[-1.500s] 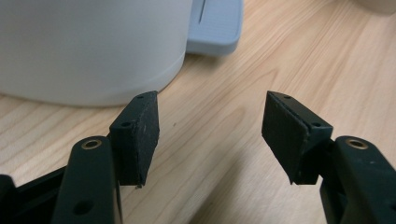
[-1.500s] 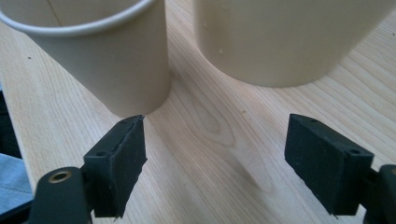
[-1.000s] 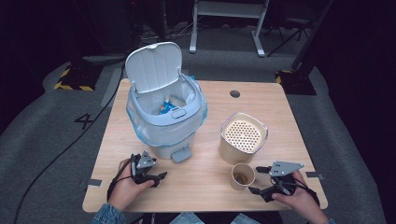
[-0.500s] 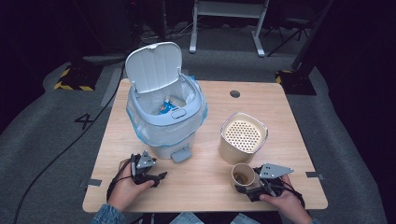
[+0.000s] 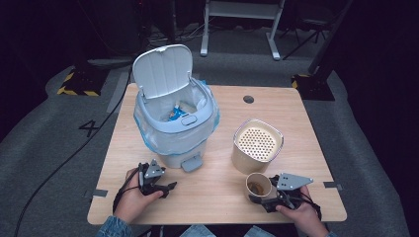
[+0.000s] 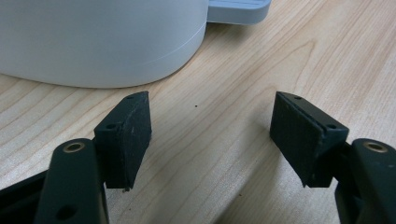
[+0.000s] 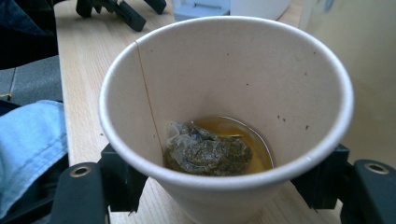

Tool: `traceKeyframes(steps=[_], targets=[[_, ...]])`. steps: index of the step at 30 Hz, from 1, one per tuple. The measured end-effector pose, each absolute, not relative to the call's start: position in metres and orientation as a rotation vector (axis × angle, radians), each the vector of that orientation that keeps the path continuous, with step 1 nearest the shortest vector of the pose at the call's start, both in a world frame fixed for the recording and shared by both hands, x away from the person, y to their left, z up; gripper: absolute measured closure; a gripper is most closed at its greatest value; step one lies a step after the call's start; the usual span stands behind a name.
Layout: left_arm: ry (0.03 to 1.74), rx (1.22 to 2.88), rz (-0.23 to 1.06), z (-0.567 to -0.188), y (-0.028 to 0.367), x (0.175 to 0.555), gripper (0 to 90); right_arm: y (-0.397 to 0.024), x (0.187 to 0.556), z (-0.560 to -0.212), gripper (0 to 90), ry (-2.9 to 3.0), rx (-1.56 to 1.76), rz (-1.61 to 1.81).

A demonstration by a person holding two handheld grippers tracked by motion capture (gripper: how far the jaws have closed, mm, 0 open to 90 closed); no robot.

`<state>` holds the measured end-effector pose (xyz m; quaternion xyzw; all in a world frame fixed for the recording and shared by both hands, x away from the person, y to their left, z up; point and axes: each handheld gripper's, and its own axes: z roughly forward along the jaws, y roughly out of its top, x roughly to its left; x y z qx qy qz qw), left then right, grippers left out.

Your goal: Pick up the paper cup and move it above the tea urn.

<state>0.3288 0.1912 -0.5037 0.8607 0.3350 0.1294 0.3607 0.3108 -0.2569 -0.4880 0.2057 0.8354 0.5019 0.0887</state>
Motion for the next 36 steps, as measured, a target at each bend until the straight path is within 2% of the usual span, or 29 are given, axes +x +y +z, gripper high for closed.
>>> traceKeyframes(steps=[19, 36], targets=[[0.879, 2.217, 0.339, -0.504, 0.187, 0.333, 27.3, -0.292, 0.305, -0.426, 31.4, 2.416, 0.704, 1.465], [0.887, 2.214, 0.342, -0.504, 0.187, 0.331, 27.3, -0.307, 0.322, -0.366, 31.7, 2.362, 0.745, 1.465]])
